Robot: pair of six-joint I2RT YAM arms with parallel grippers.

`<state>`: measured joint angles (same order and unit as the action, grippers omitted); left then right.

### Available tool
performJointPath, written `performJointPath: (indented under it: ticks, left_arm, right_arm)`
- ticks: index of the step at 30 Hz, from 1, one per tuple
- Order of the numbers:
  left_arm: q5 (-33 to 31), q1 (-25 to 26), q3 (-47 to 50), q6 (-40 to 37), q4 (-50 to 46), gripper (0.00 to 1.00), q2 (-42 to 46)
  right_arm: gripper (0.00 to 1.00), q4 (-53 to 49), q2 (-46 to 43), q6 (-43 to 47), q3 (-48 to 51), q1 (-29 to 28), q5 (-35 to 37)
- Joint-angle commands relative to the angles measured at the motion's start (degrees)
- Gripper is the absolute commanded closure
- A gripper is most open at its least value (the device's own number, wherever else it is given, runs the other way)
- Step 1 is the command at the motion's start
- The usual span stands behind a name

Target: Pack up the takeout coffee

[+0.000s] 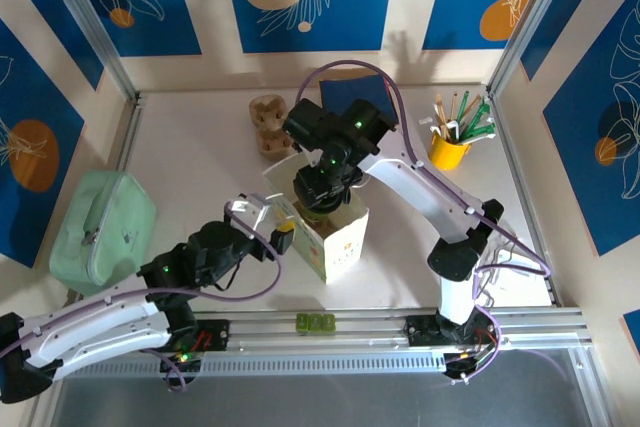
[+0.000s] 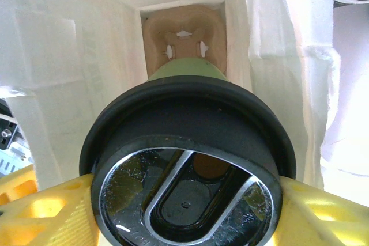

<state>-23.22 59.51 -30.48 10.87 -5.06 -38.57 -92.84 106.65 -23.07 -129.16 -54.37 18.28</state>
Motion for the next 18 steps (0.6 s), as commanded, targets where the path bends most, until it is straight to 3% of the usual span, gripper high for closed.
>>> performJointPath:
  ticks: [1,18]
  left_arm:
    - [-1.4,0.3,0.6,-1.6,-3.5,0.08,2.0]
    - [-2.2,0.3,0.9,-1.7,-5.0,0.07,3.6]
  right_arm:
    - [0.35,-8.3,0.0,2.3,0.9,-0.1,-0.1]
    - [0.35,-7.6,0.8,2.1,5.7,-0.9,0.5]
